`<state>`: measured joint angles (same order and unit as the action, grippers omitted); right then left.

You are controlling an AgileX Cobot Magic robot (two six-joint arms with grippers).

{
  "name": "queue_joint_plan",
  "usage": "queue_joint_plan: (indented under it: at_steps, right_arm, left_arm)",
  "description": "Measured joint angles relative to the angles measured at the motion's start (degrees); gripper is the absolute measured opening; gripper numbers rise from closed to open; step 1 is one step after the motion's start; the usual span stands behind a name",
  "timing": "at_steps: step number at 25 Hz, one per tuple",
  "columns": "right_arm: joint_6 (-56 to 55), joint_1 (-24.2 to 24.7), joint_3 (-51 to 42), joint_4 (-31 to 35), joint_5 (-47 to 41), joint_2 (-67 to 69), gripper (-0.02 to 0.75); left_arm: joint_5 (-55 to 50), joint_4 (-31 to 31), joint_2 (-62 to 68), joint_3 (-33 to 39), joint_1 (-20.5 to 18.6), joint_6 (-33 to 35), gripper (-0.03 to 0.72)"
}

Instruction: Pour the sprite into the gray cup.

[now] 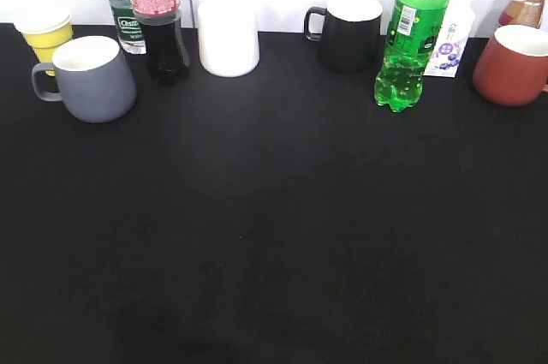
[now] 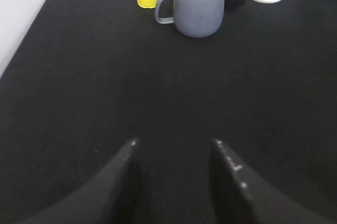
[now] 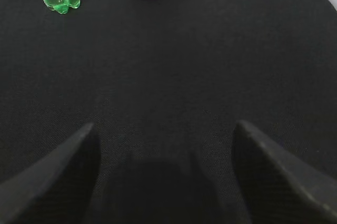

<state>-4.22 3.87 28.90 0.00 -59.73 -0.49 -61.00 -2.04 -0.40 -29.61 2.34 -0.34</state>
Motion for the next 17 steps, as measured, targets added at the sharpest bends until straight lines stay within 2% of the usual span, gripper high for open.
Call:
queue_joint_plan:
  at_steps: [5,17]
  right_arm:
    - [0.0,0.0,0.0,0.0,0.0,0.0,0.592]
    - [-0.07,0.0,0.0,0.0,0.0,0.0,0.592]
  left_arm:
    - [0.0,0.0,0.0,0.0,0.0,0.0,0.237]
    - [0.0,0.0,0.0,0.0,0.0,0.0,0.23]
